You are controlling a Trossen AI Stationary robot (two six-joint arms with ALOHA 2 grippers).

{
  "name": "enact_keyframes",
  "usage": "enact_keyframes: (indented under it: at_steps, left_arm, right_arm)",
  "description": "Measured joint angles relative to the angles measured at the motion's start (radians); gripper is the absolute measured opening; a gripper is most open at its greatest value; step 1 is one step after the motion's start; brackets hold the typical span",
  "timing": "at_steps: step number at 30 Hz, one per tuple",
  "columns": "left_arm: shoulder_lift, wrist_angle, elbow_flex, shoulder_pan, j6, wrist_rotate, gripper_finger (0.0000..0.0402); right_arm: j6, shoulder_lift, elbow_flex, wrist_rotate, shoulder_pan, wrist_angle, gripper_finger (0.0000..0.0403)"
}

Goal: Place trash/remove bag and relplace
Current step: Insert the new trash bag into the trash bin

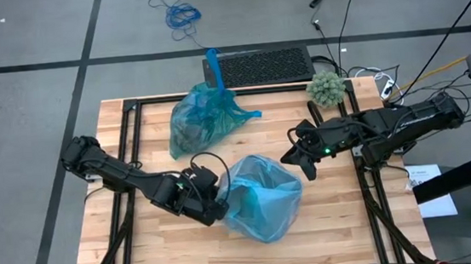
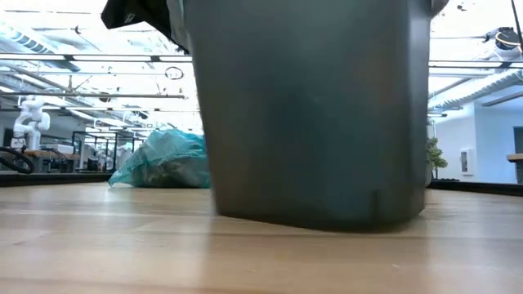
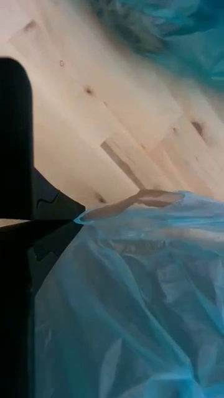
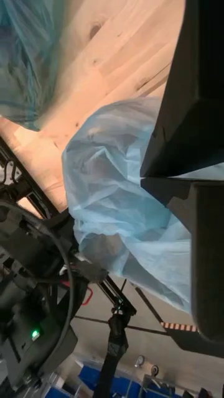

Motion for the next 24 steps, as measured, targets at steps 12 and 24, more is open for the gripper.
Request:
enact_keyframes:
  at_steps: [12,24]
  left_arm:
    - [-0.072,0.008,-0.005,0.027,0.092,0.039,0.0]
    - [-0.166,0.064,0.119,0.07,0.223,0.116,0.0]
  right_arm:
    - [-0.011,-0.008,0.0,-0.008,0.0,0.042,0.0004]
    - [-0.37,-0.033,0.087,-0.139,0.012,0.031,0.0004]
